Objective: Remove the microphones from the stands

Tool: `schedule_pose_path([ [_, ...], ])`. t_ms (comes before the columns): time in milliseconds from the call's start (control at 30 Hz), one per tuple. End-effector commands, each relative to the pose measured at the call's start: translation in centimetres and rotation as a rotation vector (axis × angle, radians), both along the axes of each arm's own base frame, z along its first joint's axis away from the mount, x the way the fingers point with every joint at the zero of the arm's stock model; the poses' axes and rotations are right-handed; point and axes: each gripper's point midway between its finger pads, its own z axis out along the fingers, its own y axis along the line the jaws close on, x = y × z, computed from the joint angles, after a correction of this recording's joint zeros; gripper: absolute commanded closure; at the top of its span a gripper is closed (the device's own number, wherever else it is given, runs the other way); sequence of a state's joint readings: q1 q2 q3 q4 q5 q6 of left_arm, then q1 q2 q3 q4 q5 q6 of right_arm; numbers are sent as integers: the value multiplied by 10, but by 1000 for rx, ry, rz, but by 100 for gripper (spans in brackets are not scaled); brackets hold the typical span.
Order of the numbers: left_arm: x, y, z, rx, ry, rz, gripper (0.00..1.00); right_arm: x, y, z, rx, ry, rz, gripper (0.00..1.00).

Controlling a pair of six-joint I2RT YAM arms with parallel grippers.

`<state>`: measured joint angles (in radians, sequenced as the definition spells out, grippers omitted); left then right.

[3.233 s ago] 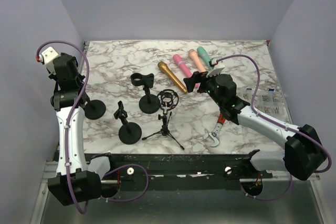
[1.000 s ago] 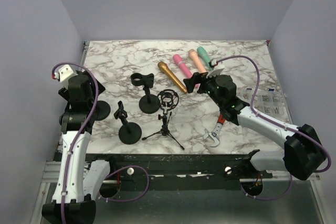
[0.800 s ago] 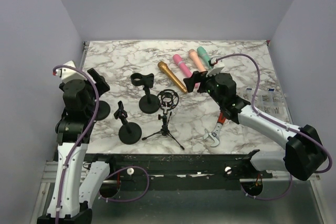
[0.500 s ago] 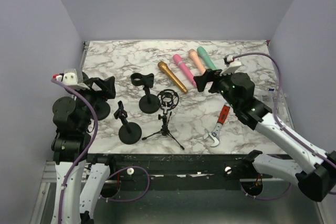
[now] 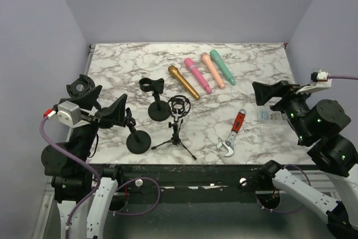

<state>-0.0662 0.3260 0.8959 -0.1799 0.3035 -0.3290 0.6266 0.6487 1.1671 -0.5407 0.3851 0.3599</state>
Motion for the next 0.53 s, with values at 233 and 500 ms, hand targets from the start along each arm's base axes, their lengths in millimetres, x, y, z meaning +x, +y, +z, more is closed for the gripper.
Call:
schedule_pose_path([
  [233, -32, 0, 22, -7, -94, -15, 10, -43, -75, 27, 29, -55, -216, 0],
  [500, -28, -3, 16, -4, -78, -29, 10, -58, -94, 38, 32, -129, -253, 0],
])
